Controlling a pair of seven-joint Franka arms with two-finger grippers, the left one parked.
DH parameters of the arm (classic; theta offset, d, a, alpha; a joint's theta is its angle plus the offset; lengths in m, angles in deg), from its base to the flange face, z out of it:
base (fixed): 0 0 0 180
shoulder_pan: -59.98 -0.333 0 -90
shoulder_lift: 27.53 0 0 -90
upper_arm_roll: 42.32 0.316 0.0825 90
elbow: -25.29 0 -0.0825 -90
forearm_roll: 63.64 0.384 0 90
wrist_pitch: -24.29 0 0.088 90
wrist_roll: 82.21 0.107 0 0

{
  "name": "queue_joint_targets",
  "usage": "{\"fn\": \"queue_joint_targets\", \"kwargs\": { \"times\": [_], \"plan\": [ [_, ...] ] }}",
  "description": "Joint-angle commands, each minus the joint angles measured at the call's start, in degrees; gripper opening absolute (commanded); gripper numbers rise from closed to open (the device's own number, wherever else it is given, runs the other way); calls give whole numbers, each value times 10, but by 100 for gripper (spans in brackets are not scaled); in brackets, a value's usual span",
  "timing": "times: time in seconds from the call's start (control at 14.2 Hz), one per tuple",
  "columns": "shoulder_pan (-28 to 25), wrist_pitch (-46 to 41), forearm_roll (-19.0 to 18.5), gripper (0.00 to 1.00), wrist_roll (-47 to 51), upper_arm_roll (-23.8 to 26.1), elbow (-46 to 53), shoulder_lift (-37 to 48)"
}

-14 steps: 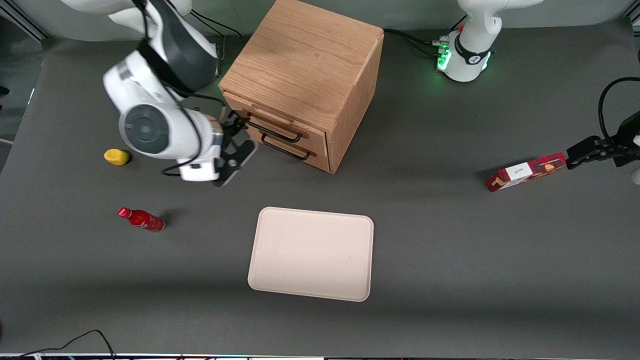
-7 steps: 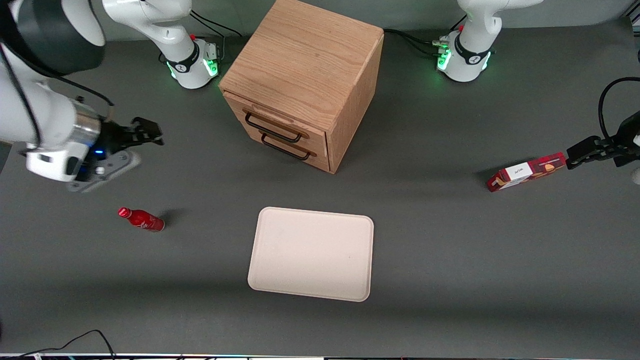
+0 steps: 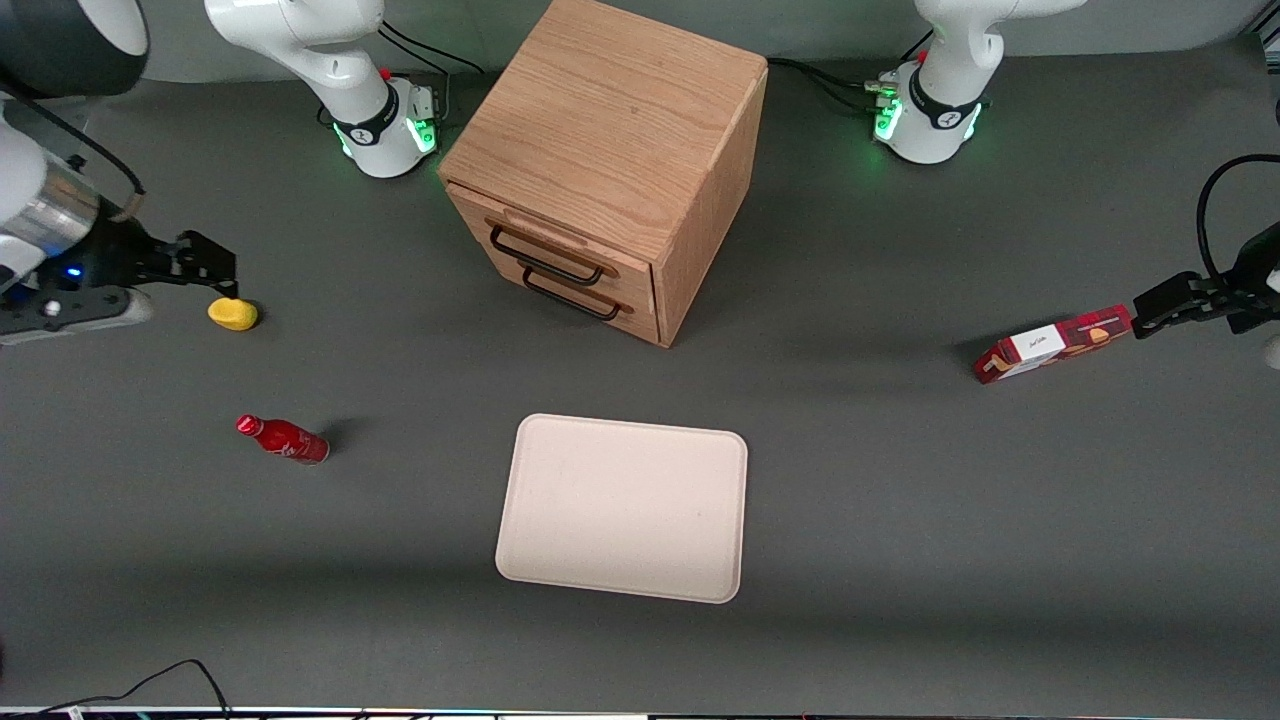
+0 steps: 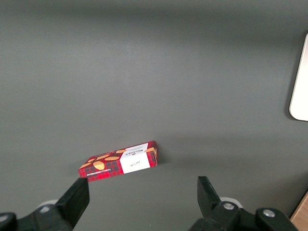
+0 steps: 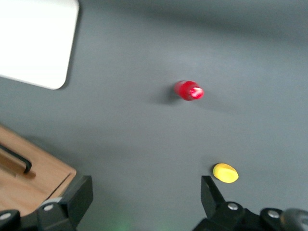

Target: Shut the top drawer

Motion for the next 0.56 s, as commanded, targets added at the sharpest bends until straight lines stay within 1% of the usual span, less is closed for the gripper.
{"fn": "queue_joint_targets", "kwargs": {
  "times": [0.0, 0.07, 0.14, 0.21, 0.49],
  "plan": [
    [-7, 32, -1, 100, 46, -16, -63, 61],
    [-8, 32, 0, 100, 61, -16, -66, 62],
    [-8, 32, 15, 100, 91, -16, -66, 62],
    [-9, 31, 29, 100, 100, -16, -67, 62],
    [-10, 25, 29, 100, 99, -16, -66, 61]
  ]
}}
